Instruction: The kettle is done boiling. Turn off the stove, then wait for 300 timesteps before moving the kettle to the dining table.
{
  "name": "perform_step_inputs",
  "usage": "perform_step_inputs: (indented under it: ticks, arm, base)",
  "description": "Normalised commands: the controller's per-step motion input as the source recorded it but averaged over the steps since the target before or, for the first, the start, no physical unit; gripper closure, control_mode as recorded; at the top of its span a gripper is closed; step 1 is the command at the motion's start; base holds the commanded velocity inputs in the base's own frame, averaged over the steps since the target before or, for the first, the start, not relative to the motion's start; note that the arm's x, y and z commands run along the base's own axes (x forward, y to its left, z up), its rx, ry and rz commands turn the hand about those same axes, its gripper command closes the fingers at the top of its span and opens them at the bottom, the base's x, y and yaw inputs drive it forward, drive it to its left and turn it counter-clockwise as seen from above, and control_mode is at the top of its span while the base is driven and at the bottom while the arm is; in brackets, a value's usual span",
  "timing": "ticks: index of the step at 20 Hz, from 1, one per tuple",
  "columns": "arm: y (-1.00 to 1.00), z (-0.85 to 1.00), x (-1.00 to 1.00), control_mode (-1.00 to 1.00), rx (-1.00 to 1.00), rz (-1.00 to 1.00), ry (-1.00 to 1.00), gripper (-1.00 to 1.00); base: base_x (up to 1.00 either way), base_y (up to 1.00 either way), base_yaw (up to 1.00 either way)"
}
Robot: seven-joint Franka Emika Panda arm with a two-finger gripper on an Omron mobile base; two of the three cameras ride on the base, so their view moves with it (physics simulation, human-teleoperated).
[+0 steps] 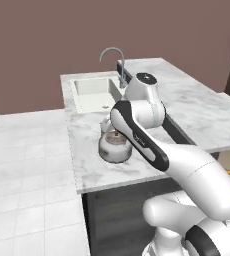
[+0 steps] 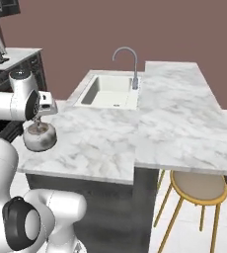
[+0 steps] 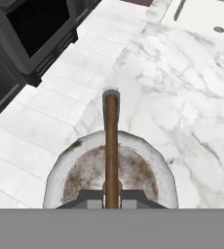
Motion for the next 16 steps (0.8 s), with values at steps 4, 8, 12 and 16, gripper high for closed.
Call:
perform_step_inputs:
  ticks: [4,8,12,16]
  arm:
    - [0.0,0.0,0.0,1.0,0.0,0.0,0.0,1.0]
    - [0.0,0.0,0.0,1.0,0.0,0.0,0.0,1.0]
    - [0.0,0.0,0.0,1.0,0.0,0.0,0.0,1.0]
    - [0.0,0.0,0.0,1.0,0.0,0.0,0.0,1.0]
  base:
    - [0.0,-0.66,0.35]
    - [0.0,-0.6,0.34]
    - [-0.02,-0.61,0.33]
    - [-0.16,-0.6,0.29]
